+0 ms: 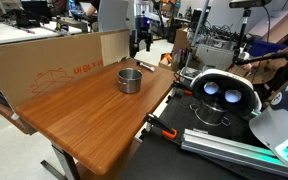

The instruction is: Put the marker in the pot

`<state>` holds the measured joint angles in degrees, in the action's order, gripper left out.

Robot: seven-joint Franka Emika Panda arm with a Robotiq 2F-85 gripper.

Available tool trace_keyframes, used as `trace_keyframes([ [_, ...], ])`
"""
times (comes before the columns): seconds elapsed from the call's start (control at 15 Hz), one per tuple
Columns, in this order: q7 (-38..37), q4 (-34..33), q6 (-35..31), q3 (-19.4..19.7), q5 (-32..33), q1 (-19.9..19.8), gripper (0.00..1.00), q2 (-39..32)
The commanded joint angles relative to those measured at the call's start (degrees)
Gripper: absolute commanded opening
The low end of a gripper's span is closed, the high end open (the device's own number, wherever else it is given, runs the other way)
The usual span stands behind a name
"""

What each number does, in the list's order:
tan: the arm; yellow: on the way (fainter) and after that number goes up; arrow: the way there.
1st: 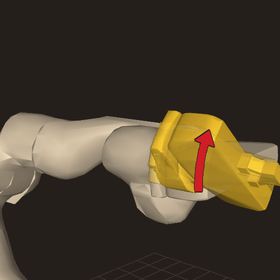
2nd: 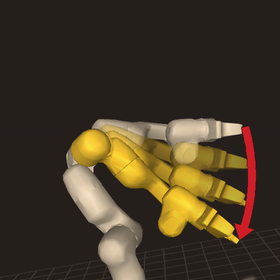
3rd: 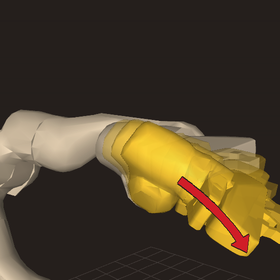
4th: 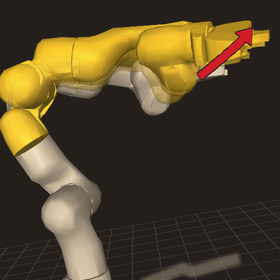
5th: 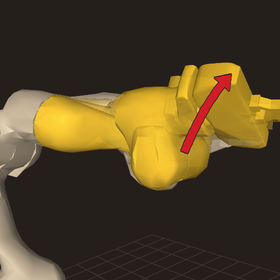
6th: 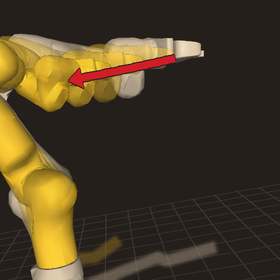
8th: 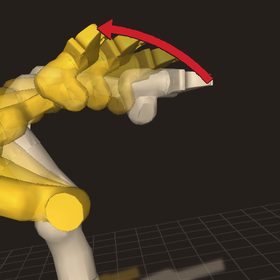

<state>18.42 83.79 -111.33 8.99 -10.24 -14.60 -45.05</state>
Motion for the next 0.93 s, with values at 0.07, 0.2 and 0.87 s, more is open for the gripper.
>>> trace_keyframes([
  [0.07, -3.67, -4.84, 1.03, -0.6, 4.85, -0.92, 1.0, -4.98],
  [0.2, -4.21, -5.61, 0.33, -0.71, 6.19, -0.95, 1.0, -6.43],
  [0.87, -4.57, -4.66, -3.42, -1.88, 10.21, 0.45, 1.0, -8.72],
])
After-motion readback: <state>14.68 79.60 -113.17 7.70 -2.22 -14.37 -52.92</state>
